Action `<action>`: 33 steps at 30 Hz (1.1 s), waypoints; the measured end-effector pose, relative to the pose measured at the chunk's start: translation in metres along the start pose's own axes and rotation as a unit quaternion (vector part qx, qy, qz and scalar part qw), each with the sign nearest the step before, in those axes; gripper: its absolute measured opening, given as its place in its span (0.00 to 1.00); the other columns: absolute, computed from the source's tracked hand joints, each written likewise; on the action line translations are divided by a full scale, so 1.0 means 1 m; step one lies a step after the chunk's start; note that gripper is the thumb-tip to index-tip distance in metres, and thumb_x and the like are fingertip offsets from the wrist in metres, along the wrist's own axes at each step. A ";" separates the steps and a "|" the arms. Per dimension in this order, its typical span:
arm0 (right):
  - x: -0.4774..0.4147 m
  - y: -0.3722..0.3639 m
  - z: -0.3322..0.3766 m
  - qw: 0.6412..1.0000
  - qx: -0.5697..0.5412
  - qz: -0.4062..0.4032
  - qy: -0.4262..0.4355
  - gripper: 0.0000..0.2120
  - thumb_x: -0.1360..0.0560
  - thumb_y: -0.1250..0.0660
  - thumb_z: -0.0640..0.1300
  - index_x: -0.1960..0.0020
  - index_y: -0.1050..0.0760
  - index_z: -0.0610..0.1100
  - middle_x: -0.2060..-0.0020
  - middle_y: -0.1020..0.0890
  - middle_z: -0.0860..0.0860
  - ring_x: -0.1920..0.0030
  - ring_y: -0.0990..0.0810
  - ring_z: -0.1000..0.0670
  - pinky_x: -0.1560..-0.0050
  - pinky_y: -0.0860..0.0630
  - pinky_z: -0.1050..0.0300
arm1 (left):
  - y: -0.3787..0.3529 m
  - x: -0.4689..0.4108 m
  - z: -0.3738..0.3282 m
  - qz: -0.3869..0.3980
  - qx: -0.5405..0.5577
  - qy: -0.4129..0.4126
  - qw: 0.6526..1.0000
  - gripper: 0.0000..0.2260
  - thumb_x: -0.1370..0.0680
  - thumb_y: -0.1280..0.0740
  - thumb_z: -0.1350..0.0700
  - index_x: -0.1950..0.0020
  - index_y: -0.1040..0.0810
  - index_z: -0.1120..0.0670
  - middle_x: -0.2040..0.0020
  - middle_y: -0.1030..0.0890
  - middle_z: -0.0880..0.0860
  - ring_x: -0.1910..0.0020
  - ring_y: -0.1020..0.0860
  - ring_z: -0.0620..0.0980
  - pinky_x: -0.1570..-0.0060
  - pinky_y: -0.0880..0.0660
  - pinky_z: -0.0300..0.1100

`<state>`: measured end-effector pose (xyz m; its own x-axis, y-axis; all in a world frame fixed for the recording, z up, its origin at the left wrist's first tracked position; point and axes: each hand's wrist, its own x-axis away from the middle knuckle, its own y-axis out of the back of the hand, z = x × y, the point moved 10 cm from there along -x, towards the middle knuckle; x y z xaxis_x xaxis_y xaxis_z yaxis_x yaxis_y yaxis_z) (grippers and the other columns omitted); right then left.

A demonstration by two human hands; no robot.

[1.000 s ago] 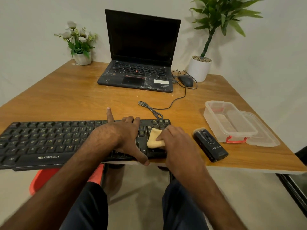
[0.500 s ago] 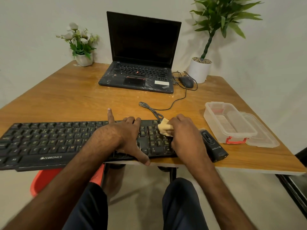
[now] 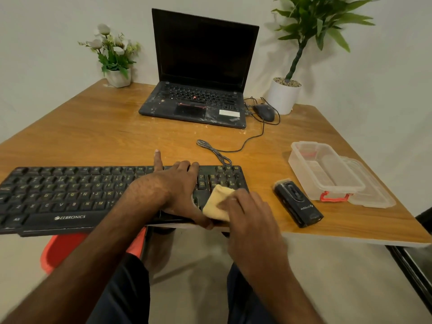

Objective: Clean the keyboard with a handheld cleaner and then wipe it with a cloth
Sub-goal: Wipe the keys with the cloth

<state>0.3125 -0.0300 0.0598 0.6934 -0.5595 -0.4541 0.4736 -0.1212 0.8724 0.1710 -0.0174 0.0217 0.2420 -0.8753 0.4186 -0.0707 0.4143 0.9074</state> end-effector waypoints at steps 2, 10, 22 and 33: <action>0.012 0.000 0.002 0.999 0.016 -0.030 0.017 0.21 0.42 0.19 0.34 0.51 0.20 0.40 0.55 0.19 0.45 0.58 0.21 0.46 0.64 0.23 0.54 | -0.002 0.000 0.001 -0.001 0.003 -0.002 1.000 0.64 0.37 0.34 0.22 0.19 0.62 0.57 0.17 0.53 0.54 0.19 0.53 0.53 0.31 0.70 0.72; 0.016 0.014 -0.013 0.989 0.026 -0.131 -0.070 0.13 0.33 0.33 0.33 0.49 0.21 0.40 0.52 0.20 0.44 0.55 0.22 0.45 0.60 0.23 0.54 | -0.002 -0.004 0.000 -0.005 -0.008 0.008 1.000 0.65 0.39 0.34 0.21 0.18 0.61 0.57 0.18 0.50 0.54 0.19 0.50 0.54 0.31 0.69 0.73; 0.019 0.002 0.006 0.992 0.009 -0.121 -0.013 0.16 0.34 0.26 0.31 0.48 0.21 0.40 0.52 0.20 0.45 0.54 0.24 0.47 0.62 0.24 0.56 | -0.002 -0.006 0.000 -0.006 -0.006 0.007 1.000 0.65 0.38 0.34 0.21 0.18 0.61 0.57 0.18 0.50 0.54 0.19 0.50 0.53 0.31 0.68 0.74; 0.007 0.006 -0.017 0.995 -0.086 -0.055 -0.006 0.19 0.33 0.24 0.34 0.43 0.22 0.40 0.49 0.23 0.46 0.49 0.23 0.47 0.53 0.22 0.56 | -0.003 -0.003 0.001 0.001 -0.007 0.015 1.000 0.65 0.38 0.33 0.22 0.19 0.63 0.57 0.17 0.53 0.55 0.19 0.53 0.54 0.31 0.69 0.74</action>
<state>0.3291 -0.0205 0.0586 0.6257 -0.5602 -0.5428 0.6337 -0.0407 0.7725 0.1692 -0.0165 0.0182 0.2704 -0.8669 0.4187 -0.0585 0.4193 0.9059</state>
